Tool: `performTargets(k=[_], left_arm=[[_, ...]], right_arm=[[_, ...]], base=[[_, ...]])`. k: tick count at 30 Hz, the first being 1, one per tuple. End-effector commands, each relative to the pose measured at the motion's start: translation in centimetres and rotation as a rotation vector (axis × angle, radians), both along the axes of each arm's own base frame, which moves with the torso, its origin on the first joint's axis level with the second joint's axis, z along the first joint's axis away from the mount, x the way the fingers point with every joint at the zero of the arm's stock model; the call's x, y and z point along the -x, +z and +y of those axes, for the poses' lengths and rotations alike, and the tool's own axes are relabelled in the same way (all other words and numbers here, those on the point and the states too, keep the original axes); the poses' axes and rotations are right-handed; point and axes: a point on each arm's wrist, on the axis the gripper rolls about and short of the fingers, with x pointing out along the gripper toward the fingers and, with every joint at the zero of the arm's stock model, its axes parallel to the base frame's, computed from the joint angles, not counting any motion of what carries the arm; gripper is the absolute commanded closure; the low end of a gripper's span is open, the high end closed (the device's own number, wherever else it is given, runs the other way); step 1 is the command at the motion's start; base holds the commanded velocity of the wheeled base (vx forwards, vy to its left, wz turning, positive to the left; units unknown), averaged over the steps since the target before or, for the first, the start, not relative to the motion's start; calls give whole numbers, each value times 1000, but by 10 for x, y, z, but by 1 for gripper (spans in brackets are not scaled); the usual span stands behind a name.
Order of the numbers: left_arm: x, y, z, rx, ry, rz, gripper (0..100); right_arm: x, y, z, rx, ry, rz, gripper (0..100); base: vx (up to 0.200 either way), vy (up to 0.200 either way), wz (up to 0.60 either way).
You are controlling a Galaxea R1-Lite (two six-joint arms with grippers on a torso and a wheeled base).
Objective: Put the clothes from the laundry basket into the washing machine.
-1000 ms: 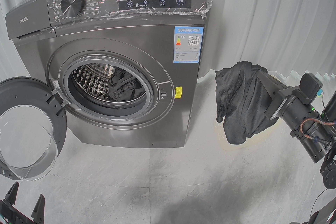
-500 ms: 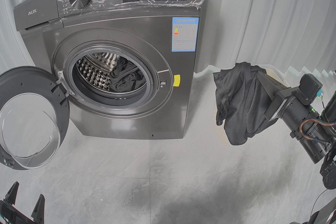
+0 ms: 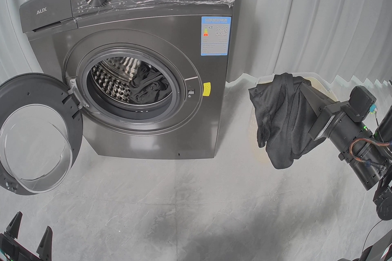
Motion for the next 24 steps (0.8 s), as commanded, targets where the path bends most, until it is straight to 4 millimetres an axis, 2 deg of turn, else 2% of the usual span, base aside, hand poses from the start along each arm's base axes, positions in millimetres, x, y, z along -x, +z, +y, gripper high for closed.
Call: performTargets(k=[1,16,24], left_arm=[[0,-4,0,1,0,-2,0],[0,-4,0,-1,0,-2,0],[0,-4,0,-1,2,-2,0]], right_arm=[[0,-1,0,2,2,3,100],[1,-1,3,2,19,-1,100],[5,3,7,-24,52,-26,100]], base=[[0,200,0],[0,200,0],[0,0,0]])
